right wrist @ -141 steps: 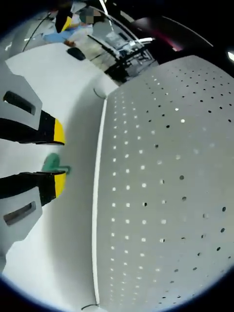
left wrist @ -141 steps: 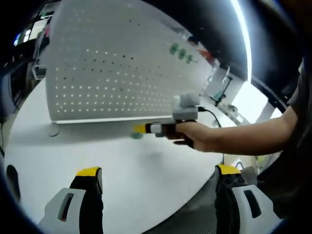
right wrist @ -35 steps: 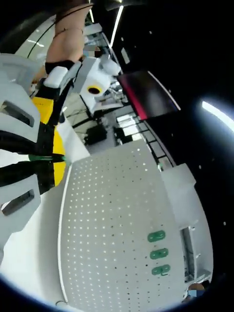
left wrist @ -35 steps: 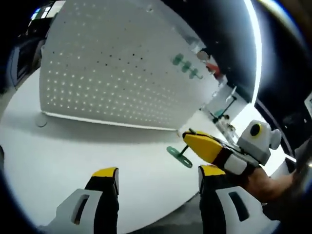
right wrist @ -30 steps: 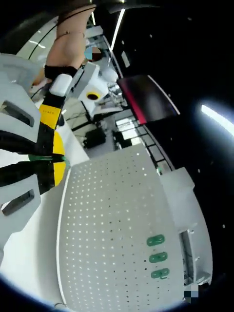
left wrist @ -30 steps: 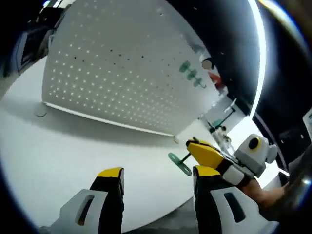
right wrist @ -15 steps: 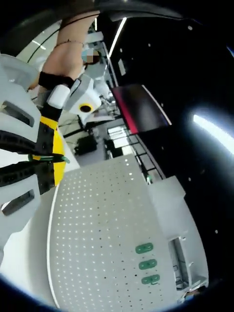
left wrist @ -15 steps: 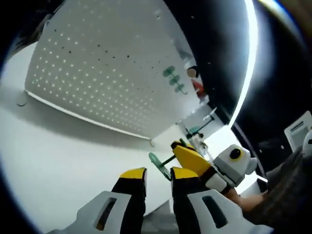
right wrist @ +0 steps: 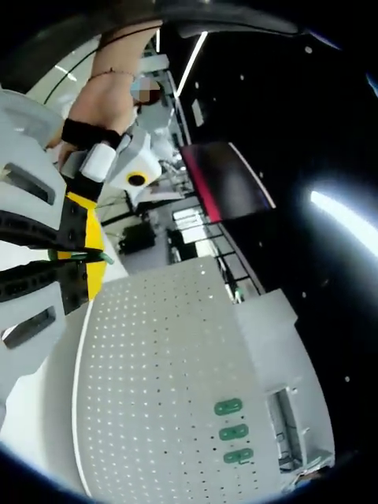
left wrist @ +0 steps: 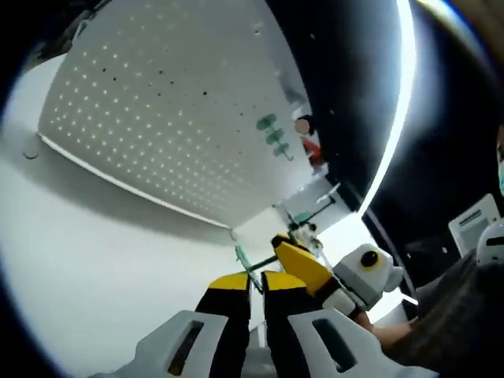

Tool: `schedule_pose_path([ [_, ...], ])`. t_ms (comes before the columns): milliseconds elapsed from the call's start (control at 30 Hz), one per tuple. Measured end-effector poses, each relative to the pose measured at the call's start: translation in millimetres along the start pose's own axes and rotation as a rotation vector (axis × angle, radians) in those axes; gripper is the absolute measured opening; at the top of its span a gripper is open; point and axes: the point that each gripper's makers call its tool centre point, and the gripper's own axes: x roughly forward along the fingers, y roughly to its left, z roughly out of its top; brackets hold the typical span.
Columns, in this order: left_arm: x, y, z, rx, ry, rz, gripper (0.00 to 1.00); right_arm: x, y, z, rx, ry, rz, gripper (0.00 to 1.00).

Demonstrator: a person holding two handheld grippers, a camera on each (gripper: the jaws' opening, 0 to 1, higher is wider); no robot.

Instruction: Insert the hook assembly into the mounting plate slot until the hook locks in place.

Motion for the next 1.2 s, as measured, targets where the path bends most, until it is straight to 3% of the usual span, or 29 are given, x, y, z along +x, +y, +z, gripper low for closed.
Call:
schedule_pose_path([
  [433, -0.8, 5.8, 1.7, 0.106, 0.015, 0.094, 0.01, -0.4, -0.9, -5.9, -0.001, 0.068, -0.035, 0.01],
  [567, -2.4, 9.0, 6.1, 0.220, 0.029, 0.155, 0.01, -2.0, -1.1, -9.4, 0.063, 0.093, -0.042, 0.08],
  [667, -6.0, 12.3, 10.2, 0.311, 0.036, 0.209, 0.01, -5.3, 0.2, -5.4, 0.073, 0.084, -0.045, 0.07],
  [833, -10.5, 12.4, 18.4, 0.484, 0.033, 0.267, 0.01, -7.7, -2.2, -10.1, 0.171, 0.121, -0.053, 0.08],
  [933, -11.8, 9.2, 19.7, 0.643, 0.060, 0.299, 0.01, -9.6, -7.0, -12.9, 0.227, 0.128, -0.066, 0.08],
  [1000, -11.4, 8.4, 18.8, 0.733, 0.080, 0.325, 0.01, -10.1, -7.2, -16.8, 0.213, 0.157, -0.066, 0.07],
  [1100, -9.1, 5.8, 16.9, 0.729, 0.079, 0.314, 0.01, -9.5, -2.9, -16.1, 0.180, 0.162, -0.059, 0.06],
  [1200, -8.3, 5.4, 17.9, 0.727, 0.071, 0.309, 0.01, -8.0, -0.7, -15.9, 0.224, 0.164, -0.049, 0.06],
])
